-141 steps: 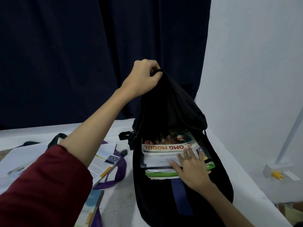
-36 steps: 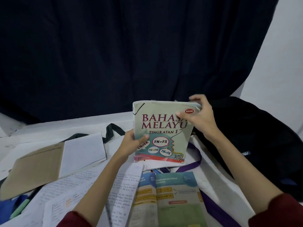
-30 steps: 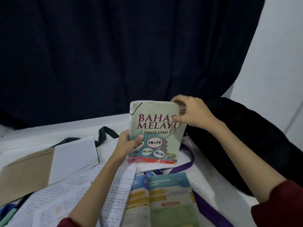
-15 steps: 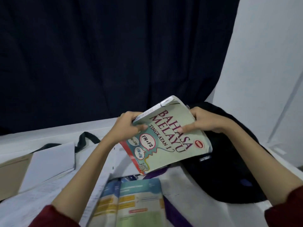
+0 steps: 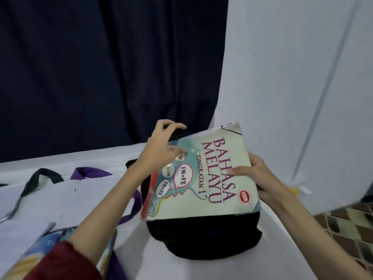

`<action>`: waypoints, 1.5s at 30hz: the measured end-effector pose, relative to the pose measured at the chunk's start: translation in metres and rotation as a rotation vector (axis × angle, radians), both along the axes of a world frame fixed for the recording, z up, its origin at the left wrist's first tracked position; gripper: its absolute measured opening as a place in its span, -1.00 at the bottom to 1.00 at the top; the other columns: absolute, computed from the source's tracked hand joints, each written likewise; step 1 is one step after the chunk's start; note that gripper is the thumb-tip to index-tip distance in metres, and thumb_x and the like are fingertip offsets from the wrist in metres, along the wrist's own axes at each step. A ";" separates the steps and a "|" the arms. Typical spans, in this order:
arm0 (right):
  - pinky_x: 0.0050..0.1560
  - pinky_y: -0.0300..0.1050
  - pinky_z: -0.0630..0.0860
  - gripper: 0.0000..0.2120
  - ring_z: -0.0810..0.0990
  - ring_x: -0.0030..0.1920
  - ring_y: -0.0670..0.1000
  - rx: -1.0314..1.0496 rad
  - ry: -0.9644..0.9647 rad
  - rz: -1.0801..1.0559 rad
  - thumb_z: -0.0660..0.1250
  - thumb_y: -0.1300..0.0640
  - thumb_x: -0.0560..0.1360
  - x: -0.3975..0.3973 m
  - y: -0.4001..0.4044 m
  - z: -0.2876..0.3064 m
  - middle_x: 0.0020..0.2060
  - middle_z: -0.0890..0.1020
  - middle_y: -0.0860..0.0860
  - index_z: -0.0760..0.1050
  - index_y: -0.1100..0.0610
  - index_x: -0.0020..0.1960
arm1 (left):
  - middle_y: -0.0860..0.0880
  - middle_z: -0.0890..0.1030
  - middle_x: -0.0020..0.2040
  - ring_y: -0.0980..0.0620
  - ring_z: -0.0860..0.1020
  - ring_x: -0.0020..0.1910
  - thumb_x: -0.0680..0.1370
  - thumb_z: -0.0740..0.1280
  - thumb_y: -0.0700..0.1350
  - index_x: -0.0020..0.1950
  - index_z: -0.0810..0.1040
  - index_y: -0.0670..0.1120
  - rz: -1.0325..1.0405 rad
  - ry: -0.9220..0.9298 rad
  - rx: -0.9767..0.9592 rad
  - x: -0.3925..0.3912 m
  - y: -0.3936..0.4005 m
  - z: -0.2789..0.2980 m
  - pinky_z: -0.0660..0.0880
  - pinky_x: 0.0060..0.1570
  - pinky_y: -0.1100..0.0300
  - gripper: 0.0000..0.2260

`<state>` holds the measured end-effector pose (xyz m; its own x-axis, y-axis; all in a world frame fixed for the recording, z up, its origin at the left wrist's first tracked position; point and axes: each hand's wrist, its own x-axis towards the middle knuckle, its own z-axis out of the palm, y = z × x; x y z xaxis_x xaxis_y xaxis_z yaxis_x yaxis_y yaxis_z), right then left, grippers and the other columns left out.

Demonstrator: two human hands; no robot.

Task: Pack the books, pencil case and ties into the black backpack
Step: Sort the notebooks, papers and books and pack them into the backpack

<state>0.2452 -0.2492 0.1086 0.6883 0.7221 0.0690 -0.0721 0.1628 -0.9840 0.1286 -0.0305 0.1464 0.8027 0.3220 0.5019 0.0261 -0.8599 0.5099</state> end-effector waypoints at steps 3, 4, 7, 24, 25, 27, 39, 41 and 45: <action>-0.31 0.00 0.62 -0.53 0.69 -0.19 0.18 0.055 0.096 -0.064 0.43 0.45 0.19 0.021 -0.023 -0.013 -0.10 0.70 0.19 0.51 0.25 0.08 | 0.07 0.31 0.12 0.21 0.43 0.05 0.48 0.42 -0.06 0.15 0.47 -0.01 -0.008 -0.240 0.005 -0.012 -0.037 -0.039 0.31 0.01 0.57 -0.72; -0.29 0.02 0.63 -0.56 0.69 -0.16 0.19 0.071 0.121 -0.085 0.41 0.47 0.25 0.028 -0.029 -0.016 -0.07 0.69 0.20 0.50 0.25 0.10 | 0.10 0.33 0.07 0.22 0.45 0.02 0.48 0.40 0.01 0.08 0.46 0.02 -0.055 -0.250 0.013 -0.019 -0.047 -0.054 0.36 -0.03 0.53 -0.77; -0.14 0.11 0.64 -0.50 0.65 -0.01 0.25 0.103 0.151 -0.120 0.38 0.44 0.28 0.049 -0.042 -0.021 0.04 0.66 0.22 0.47 0.27 0.21 | 0.20 0.39 -0.01 0.23 0.46 -0.05 0.46 0.32 0.23 0.00 0.45 0.09 -0.202 0.024 0.148 -0.042 -0.066 -0.098 0.44 -0.05 0.33 -0.73; -0.34 0.06 0.61 -0.48 0.68 -0.16 0.21 0.089 0.181 0.175 0.33 0.34 0.31 0.084 -0.047 -0.019 -0.02 0.66 0.23 0.43 0.23 0.28 | -0.12 0.67 -0.22 -0.03 0.62 -0.32 0.52 0.38 -0.13 -0.08 0.63 -0.20 0.385 -0.022 -1.342 -0.048 -0.006 -0.097 0.55 -0.40 0.23 -0.87; -0.33 0.06 0.62 -0.43 0.68 -0.14 0.23 0.073 0.173 0.201 0.37 0.36 0.27 0.083 -0.046 -0.018 0.00 0.65 0.25 0.43 0.24 0.28 | -0.15 0.68 -0.22 -0.05 0.63 -0.33 0.54 0.34 -0.13 -0.07 0.60 -0.21 0.381 -0.061 -1.484 -0.046 -0.001 -0.087 0.57 -0.39 0.21 -0.85; -0.32 0.08 0.62 -0.33 0.68 -0.14 0.25 0.018 0.155 0.252 0.47 0.31 0.19 0.084 -0.044 -0.016 0.01 0.65 0.27 0.42 0.25 0.29 | -0.14 0.66 -0.34 -0.04 0.63 -0.42 0.59 0.24 -0.13 -0.13 0.55 -0.21 0.355 -0.132 -1.598 -0.043 0.012 -0.069 0.57 -0.40 0.21 -0.80; -0.33 0.08 0.61 -0.08 0.65 -0.14 0.35 -0.149 0.142 0.399 0.69 0.19 -0.19 0.083 -0.030 -0.026 0.01 0.60 0.40 0.50 0.29 0.14 | -0.06 0.59 -0.30 0.02 0.56 -0.35 0.55 0.25 -0.14 -0.17 0.54 -0.14 0.225 -0.282 -1.313 0.018 0.035 0.066 0.53 -0.37 0.22 -0.86; -0.32 0.11 0.61 -0.08 0.65 -0.13 0.35 -0.120 0.198 0.345 0.68 0.22 -0.19 0.085 -0.028 -0.036 0.00 0.61 0.39 0.50 0.31 0.14 | -0.05 0.58 -0.20 0.01 0.56 -0.24 0.53 0.30 -0.15 -0.05 0.56 -0.13 0.283 -0.245 -1.056 0.030 0.032 0.076 0.54 -0.27 0.20 -0.92; -0.18 0.20 0.61 -0.11 0.63 -0.04 0.36 -0.039 0.299 0.222 0.58 0.29 -0.05 0.094 -0.021 -0.050 0.07 0.59 0.38 0.42 0.34 0.27 | 0.12 0.55 -0.20 0.27 0.51 -0.26 0.51 0.38 -0.08 0.09 0.55 0.06 0.159 0.029 -0.169 0.037 0.013 0.086 0.44 -0.19 0.37 -0.84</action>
<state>0.3397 -0.2700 0.0583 0.5003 0.8540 -0.1425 -0.3869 0.0733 -0.9192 0.1659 -0.0171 0.2322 0.7486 0.5229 0.4076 0.1710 -0.7462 0.6433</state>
